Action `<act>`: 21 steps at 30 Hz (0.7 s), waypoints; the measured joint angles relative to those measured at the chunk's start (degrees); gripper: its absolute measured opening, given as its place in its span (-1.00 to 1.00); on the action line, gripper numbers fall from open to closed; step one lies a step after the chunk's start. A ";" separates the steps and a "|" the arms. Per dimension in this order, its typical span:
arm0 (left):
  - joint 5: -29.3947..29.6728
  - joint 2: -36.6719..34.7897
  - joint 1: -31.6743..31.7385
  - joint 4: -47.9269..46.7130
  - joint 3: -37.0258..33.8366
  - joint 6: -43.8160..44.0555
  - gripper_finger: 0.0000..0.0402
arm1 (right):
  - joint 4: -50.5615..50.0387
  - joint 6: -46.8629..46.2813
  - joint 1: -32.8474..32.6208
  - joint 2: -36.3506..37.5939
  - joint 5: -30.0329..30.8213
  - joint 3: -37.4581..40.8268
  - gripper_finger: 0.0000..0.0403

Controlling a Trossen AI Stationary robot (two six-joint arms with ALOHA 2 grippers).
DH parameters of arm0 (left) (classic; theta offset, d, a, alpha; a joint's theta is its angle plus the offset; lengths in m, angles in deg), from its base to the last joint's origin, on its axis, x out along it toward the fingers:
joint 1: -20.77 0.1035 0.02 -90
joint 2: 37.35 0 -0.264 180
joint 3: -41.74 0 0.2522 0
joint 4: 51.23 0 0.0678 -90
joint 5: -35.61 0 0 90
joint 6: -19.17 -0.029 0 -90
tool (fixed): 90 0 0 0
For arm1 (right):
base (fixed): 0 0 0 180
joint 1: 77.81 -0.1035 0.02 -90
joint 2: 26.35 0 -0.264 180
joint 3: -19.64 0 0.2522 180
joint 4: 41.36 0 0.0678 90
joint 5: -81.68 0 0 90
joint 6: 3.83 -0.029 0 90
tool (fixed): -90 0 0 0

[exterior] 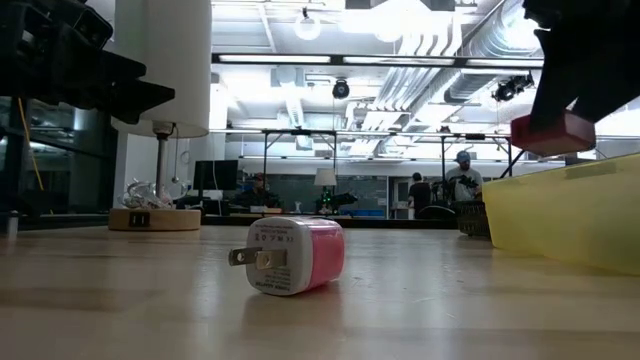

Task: Pick & Place Office items
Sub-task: Put the red charger adapter into the yellow bin

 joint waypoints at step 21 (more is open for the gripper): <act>0.00 0.02 0.01 0.00 -0.02 0.00 0.46 | -2.74 -6.38 5.59 -6.40 -6.23 0.02 0.24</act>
